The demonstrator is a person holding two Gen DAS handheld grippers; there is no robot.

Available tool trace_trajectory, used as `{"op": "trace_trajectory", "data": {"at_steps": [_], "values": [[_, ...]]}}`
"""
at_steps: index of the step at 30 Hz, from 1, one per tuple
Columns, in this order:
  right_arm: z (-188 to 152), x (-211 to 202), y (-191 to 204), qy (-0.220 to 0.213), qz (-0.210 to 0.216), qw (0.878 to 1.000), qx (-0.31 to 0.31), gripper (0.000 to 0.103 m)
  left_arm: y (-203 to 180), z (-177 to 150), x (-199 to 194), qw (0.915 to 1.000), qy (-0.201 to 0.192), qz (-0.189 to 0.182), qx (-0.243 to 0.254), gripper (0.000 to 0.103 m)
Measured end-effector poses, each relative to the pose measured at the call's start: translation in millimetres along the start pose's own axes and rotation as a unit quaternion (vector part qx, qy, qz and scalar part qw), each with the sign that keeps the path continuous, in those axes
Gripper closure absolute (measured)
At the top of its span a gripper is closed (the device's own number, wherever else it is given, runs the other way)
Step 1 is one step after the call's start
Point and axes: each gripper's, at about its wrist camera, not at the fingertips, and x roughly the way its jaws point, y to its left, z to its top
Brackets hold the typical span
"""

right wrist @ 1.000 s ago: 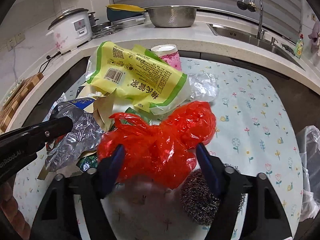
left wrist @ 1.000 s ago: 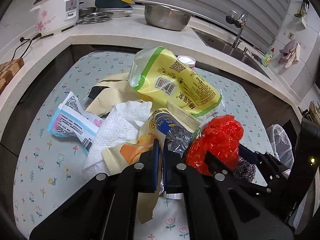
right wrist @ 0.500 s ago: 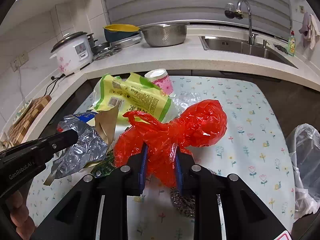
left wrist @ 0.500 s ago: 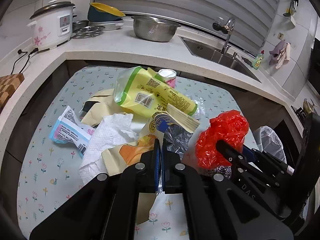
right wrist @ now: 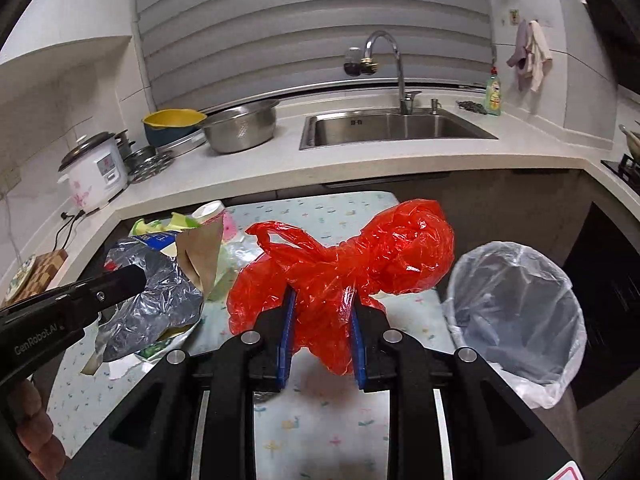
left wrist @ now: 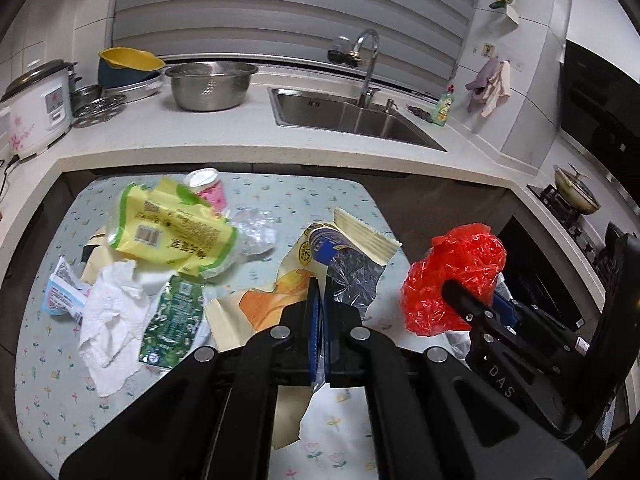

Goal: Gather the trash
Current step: 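Carry the foil packet and red bag over the white-lined trash bin with both grippers, then open both grippers to drop the packet and red bag into the bin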

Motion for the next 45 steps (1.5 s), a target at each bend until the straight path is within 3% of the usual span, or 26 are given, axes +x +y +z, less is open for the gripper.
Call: {"op": "trace_trajectory", "data": {"at_steps": [11,20,31,45], "values": [[-10,-26,-107,-0.009,-0.075,0.995,0.063,0.080,-102,-5,36,0.9965,0.025,-0.058,0.054,0.102],[-23,-24,-164,-0.003,-0.112,0.989,0.102,0.080,-160,-10,72,0.9912,0.047,-0.084,0.091,0.102],[-33,-4,-204,0.012,-0.127,0.983,0.135,0.079,-187,-9,120,0.9841,0.079,-0.115,0.110,0.102],[-34,23,-211,0.022,-0.137,0.980,0.142,0.077,-199,-4,160,0.9814,0.088,-0.122,0.120,0.101]]}}
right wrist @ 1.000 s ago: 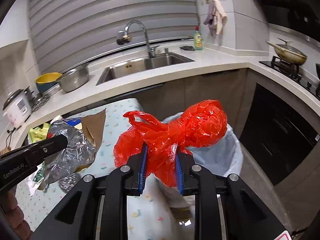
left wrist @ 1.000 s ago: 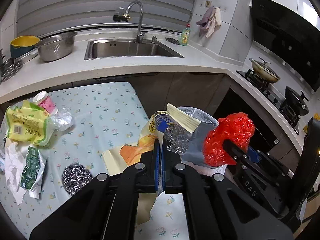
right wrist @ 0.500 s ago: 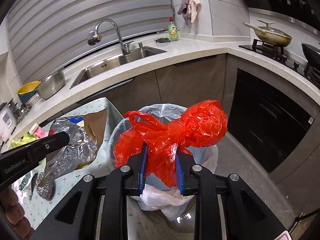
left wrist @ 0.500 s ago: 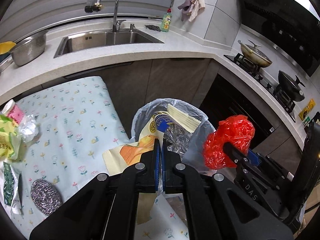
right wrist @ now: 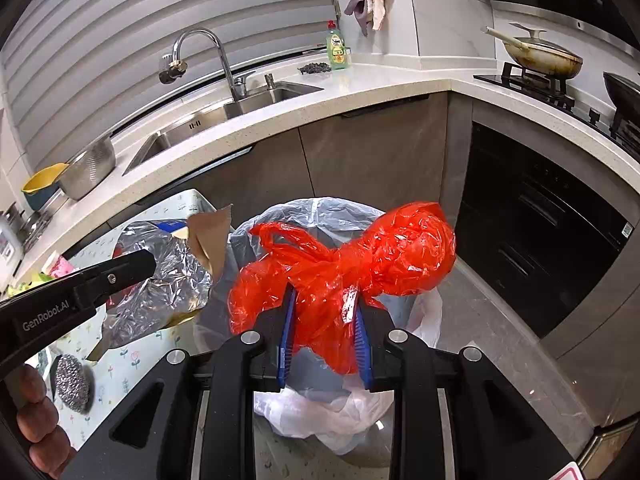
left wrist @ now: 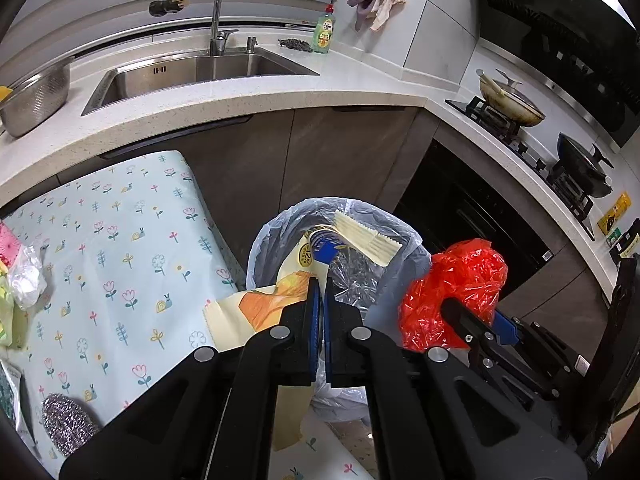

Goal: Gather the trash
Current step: 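Open both grippers to drop the packet and red bag into the bin, then move both grippers back over the remaining trash on the table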

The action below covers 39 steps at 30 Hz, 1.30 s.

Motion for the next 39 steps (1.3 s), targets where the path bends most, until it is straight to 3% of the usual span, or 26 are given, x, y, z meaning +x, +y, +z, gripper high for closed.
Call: {"op": "trace_trajectory", "data": {"at_steps": [5,7,9,12,18,22,25,31,39], "values": [[3,10,1,0.001,-0.004,1.000,0.002,0.075,-1,3,12,1.0000,0.005,-0.006,0.003,0.101],[3,12,2,0.000,-0.006,1.000,0.003,0.061,0,5,16,0.9999,0.005,-0.012,0.004,0.094],[5,11,2,-0.009,-0.012,1.000,0.004,0.045,0,7,17,0.9999,0.000,-0.010,0.007,0.068],[8,5,4,-0.023,-0.019,1.000,0.002,0.037,2,7,10,0.9997,-0.022,-0.003,0.008,0.053],[11,-9,9,-0.032,-0.015,0.999,0.005,0.029,14,7,-9,0.9991,-0.040,0.017,-0.003,0.039],[10,-21,21,-0.038,-0.013,0.999,-0.007,0.024,27,1,-25,0.9982,-0.046,0.036,-0.016,0.038],[7,-34,34,-0.045,-0.008,0.999,-0.019,0.019,39,-6,-43,0.9970,-0.051,0.049,-0.032,0.031],[-3,-59,62,-0.047,0.014,0.998,-0.040,0.019,67,-26,-87,0.9924,-0.069,0.083,-0.060,0.016],[-24,-85,110,-0.043,0.050,0.996,-0.068,0.018,116,-58,-143,0.9820,-0.081,0.129,-0.112,0.013]]}}
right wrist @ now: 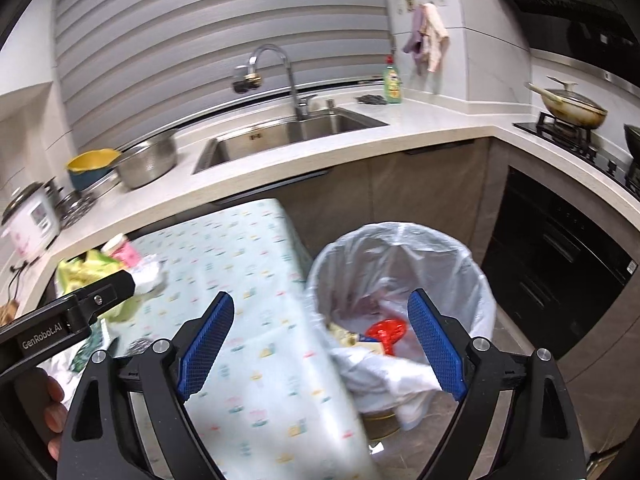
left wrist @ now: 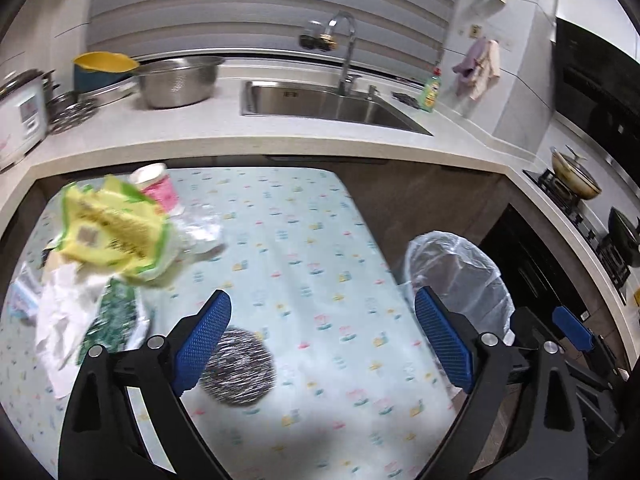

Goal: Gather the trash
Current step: 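Move both grippers back over the remaining trash on the table, then grasp the steel wool scrubber with the right gripper while the left gripper grasps the green drink carton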

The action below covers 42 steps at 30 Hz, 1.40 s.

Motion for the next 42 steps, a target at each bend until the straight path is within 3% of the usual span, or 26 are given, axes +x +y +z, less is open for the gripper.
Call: {"op": "trace_trajectory", "data": {"at_steps": [19,31,42], "values": [[-42,-28,118,0.024,0.057,0.996,-0.071,0.017,143,-44,-79,0.9923,-0.008,0.074,-0.100,0.011],[-65,-26,166,0.046,0.077,0.991,-0.101,0.017,190,-67,-97,0.9870,-0.001,0.087,-0.135,0.011],[-78,6,183,0.077,0.079,0.989,-0.101,0.017,214,-81,-79,0.9843,0.025,0.097,-0.146,0.010]]}}
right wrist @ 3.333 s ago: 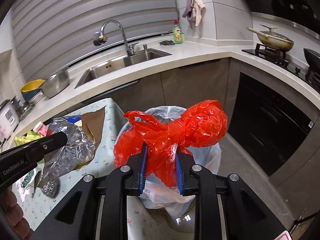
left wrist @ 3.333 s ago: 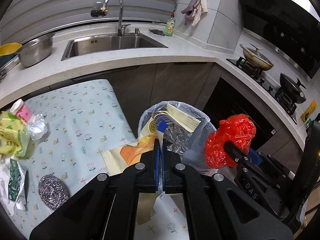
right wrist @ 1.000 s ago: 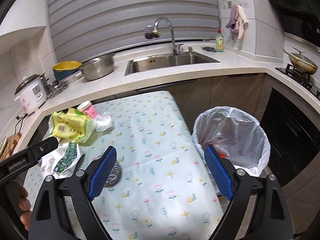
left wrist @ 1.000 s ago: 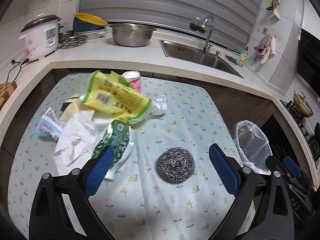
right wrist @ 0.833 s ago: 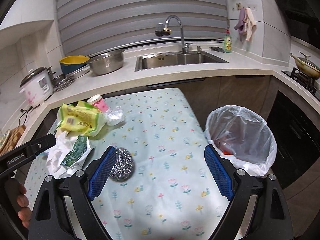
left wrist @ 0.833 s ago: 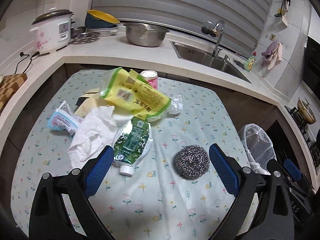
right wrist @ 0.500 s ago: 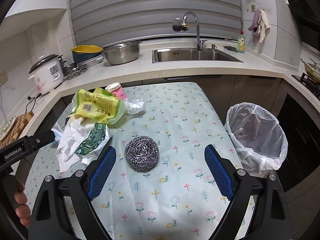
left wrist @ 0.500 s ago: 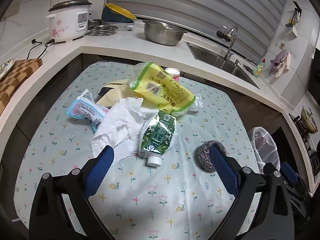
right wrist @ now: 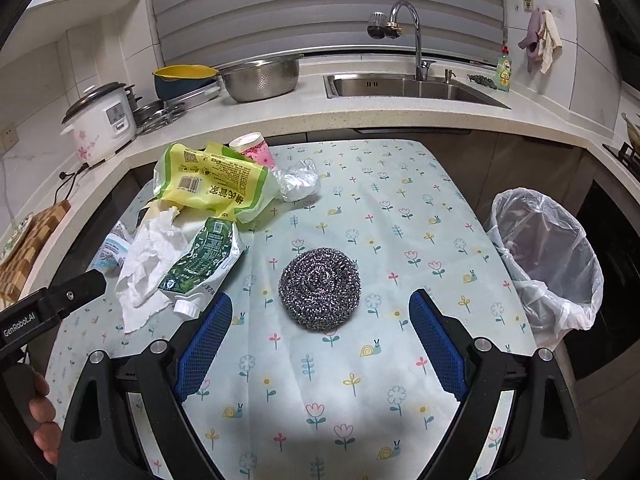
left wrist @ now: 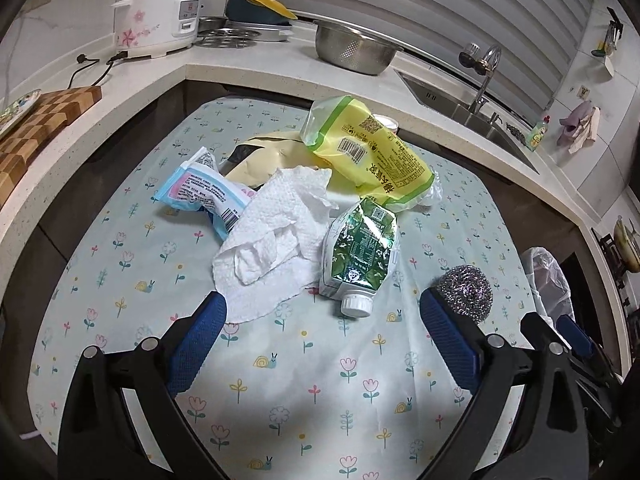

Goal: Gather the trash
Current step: 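Grasp the steel wool scrubber with the right gripper while the left gripper grasps the green drink carton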

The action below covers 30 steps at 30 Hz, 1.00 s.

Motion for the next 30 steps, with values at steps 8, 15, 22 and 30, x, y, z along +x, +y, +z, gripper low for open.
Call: {"op": "trace_trajectory", "data": {"at_steps": [8,15,22,30], "values": [[0,36,2,0.026,-0.002,1.000,0.001,0.017,-8,-7,32,0.9995,0.028,0.006,0.015,0.010],[0,67,2,0.045,-0.001,0.999,0.001,0.017,-15,-12,62,0.9982,0.053,0.012,0.027,0.010],[0,97,3,0.063,-0.007,0.998,-0.003,0.017,-18,-11,86,0.9971,0.070,0.010,0.029,0.010],[1,121,4,0.076,-0.008,0.997,0.002,0.017,-19,-10,108,0.9961,0.083,0.012,0.027,0.010]]}}
